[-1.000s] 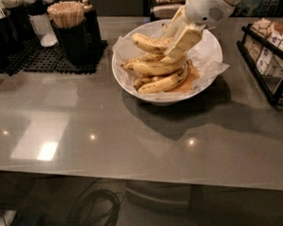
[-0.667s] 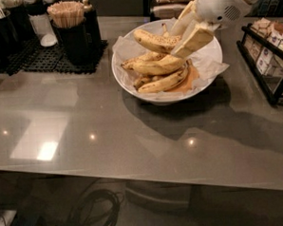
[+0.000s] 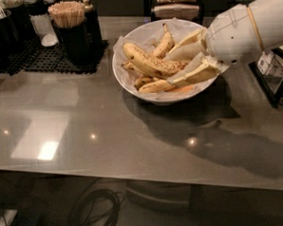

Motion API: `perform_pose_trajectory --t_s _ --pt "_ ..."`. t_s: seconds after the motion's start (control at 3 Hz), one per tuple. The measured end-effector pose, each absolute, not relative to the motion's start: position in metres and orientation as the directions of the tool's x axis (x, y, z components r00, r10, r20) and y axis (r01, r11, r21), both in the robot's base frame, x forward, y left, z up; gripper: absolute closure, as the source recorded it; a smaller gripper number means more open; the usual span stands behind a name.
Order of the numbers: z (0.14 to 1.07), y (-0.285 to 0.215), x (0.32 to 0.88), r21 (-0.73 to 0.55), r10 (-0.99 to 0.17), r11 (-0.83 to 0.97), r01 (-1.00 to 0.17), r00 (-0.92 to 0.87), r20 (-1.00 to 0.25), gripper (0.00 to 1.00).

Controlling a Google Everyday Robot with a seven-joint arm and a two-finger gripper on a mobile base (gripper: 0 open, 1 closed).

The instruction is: Pick banana from white bowl

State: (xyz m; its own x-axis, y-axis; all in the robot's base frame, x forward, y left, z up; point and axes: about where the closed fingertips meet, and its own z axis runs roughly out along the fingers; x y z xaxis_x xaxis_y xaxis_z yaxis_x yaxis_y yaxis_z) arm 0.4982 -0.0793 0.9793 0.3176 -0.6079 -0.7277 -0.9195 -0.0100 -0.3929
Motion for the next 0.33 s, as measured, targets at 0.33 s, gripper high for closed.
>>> perform_pose_trajectory --t_s 0.33 --pt "0.9792 -0.0975 0.4790 -0.399 -0.569 0.028 -0.917 0.314 -0.760 1.00"
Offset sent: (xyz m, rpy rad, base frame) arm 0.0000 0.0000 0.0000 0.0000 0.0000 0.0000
